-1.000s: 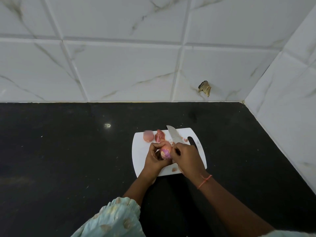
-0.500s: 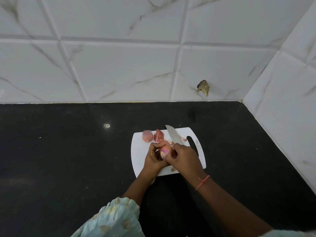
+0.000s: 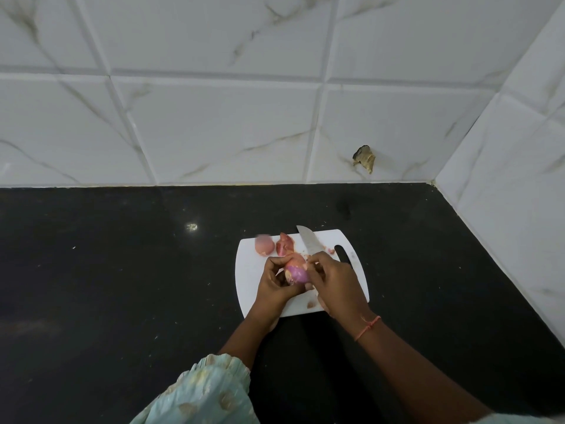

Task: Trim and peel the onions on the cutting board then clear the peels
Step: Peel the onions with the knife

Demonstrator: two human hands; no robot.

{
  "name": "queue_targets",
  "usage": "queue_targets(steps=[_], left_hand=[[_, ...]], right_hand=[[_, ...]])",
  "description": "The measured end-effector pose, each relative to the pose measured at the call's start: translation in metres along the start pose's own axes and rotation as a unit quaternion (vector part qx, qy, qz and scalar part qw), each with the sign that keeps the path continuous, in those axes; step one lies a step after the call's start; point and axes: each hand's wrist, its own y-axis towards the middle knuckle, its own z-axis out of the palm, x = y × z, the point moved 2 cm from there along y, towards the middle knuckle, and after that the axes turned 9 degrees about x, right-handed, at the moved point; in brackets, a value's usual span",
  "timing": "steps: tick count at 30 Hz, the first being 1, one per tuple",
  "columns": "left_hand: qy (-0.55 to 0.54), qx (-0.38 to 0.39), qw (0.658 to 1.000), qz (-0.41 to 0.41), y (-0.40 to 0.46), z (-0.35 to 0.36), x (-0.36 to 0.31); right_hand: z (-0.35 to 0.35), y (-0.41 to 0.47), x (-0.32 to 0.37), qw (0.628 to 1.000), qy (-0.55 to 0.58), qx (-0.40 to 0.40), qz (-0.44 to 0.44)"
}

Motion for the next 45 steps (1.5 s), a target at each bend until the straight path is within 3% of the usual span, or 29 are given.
queue_targets(steps=[5,12,17,20,28,35,45], left_hand=[[-0.008,0.008,1.0,0.001,0.0,0.002,0.0],[-0.022,0.017,0.999,-0.022,0.001,-0.001,0.001],[-0.065,0.015,0.997,-0.03,0.0,0.002,-0.003],[-0.082,0.007,0.995,-0.051,0.0,0.003,-0.005],[-0.054,0.008,0.997,-0.054,0.0,0.001,-0.005],[-0.024,0.036,0.998,-0.037,-0.001,0.001,-0.006],[-0.016,0.048,0.998,-0.028,-0.002,0.003,-0.008]], right_hand=[[0.004,-0.002,-0.002,1.0,0.012,0.027,-0.001],[0.0,-0.001,-0.004,0.997,0.076,-0.014,0.021],[-0.002,-0.002,-0.012,0.968,0.222,-0.051,0.11],[-0.003,0.001,-0.02,0.961,0.24,-0.072,0.117],[-0.002,0.006,-0.007,0.971,0.223,-0.054,0.071],[0.003,0.006,0.004,0.995,0.091,-0.011,0.041],[-0.003,0.009,0.002,0.992,0.113,-0.012,0.05]])
